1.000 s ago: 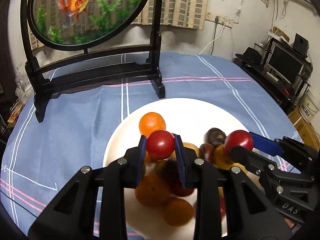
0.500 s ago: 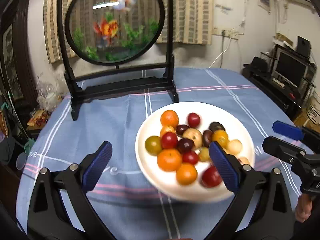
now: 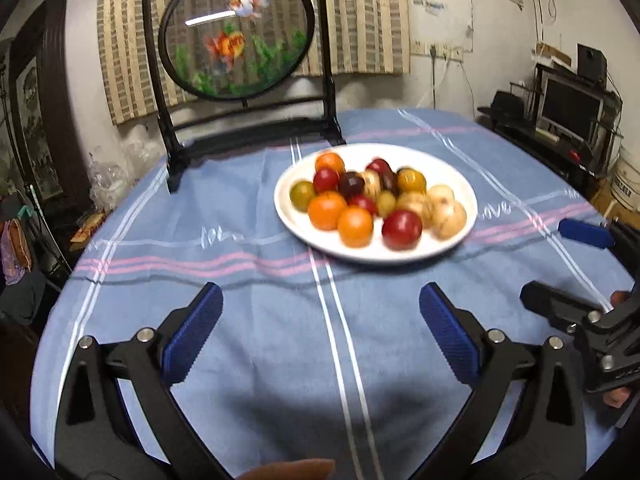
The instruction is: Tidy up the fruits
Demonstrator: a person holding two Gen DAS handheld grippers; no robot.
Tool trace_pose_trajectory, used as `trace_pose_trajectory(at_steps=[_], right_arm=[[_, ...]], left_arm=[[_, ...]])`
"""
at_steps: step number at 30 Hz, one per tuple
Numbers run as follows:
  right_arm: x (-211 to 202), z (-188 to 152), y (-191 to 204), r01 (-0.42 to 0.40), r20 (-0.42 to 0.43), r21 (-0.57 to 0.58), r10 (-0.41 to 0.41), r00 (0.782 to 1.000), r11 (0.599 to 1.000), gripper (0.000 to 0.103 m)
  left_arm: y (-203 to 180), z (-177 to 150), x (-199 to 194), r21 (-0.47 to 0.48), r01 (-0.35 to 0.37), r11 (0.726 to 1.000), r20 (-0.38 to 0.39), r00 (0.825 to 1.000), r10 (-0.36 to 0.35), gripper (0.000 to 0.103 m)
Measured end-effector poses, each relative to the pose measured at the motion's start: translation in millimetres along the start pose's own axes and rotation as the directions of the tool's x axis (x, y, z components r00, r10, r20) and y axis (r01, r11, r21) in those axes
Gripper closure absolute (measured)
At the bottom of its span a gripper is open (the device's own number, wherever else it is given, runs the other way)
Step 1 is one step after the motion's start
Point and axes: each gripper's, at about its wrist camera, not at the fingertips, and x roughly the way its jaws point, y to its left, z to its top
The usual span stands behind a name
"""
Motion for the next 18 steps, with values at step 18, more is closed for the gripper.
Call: trace_pose_trajectory(at_steps=[18], right_arm=[[-3,-12,-3,0.036,-0.021,0.027,-0.036,0.999,0.999,0.001]], left_arm=[[5,-17,-2,-0.020,0.000,1.000,-0.025,1.000,-0.001,0.002]])
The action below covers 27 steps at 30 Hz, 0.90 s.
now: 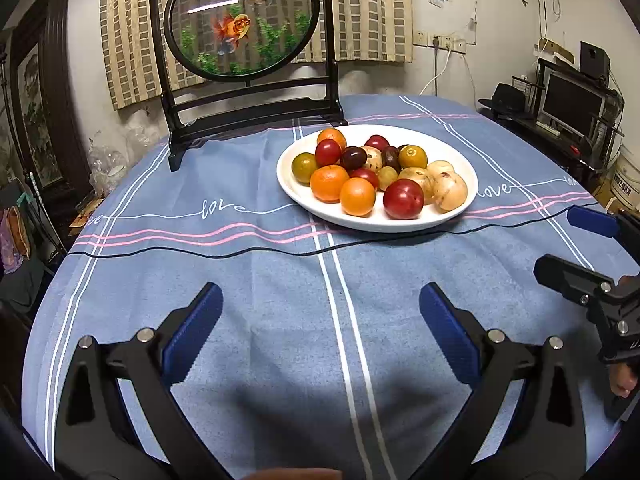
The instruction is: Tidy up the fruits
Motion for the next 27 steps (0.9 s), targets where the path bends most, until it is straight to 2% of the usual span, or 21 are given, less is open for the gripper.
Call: trace_pose_trajectory(at_steps=[19,27], right_arm=[[0.1,0.0,-3.1,0.000,-0.008,0.015,0.000,1.000,1.000,0.001],[0.7,0.1,-3.3,0.002,-0.011,0.015,-0.002,1.000,1.000,0.001]], left_arm=[[5.1,0.1,1.7,-0.018,0.002,1.000,-0.012,1.000,-0.002,0.002],[3.6,0.4,0.4,-0.008,-0.020,1.000,0.010,1.000,0.021,0.003]])
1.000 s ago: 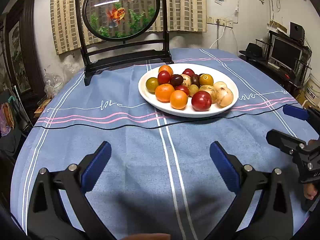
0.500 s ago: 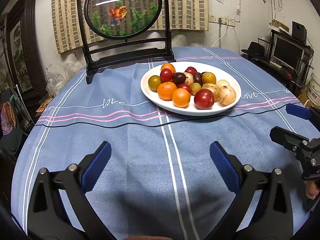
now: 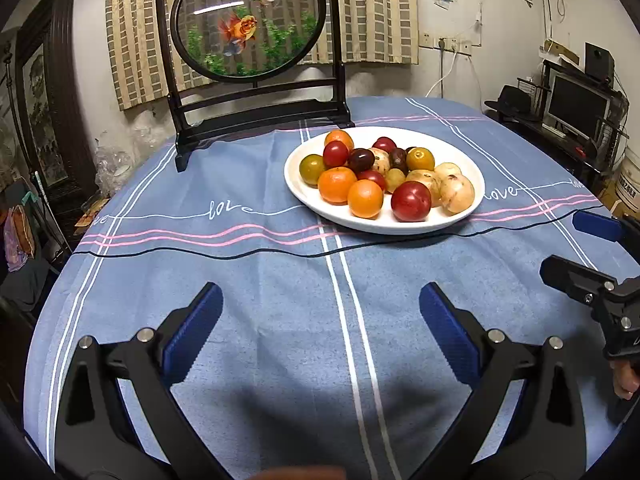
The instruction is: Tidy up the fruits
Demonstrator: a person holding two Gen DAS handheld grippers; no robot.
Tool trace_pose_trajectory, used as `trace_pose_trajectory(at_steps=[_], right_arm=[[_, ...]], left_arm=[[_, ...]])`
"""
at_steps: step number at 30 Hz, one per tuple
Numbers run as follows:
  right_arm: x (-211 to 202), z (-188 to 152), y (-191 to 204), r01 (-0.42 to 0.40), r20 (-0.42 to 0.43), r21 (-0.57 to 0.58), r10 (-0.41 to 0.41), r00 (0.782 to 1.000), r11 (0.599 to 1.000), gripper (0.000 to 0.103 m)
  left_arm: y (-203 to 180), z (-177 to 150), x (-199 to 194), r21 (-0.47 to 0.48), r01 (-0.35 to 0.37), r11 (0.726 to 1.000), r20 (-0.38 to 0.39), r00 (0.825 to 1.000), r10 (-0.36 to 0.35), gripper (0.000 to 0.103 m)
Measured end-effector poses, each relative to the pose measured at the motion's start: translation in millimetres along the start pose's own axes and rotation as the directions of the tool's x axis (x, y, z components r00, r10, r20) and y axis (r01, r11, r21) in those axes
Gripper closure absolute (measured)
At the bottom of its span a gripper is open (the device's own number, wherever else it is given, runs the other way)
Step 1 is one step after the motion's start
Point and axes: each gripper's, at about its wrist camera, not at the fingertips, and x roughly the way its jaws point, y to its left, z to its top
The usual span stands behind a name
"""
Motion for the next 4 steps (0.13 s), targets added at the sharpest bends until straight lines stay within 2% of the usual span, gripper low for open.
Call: trace_pose_trajectory(at_steps=[4], right_arm=[[2.0,-0.7,-0.4,0.000,-0.009,0.004,0.001,1.000,1.000,0.001]], left_arm=[[0.9,-0.2,1.4,-0.004,-0.005,1.000,-0.002,1.000,0.005,0.003]])
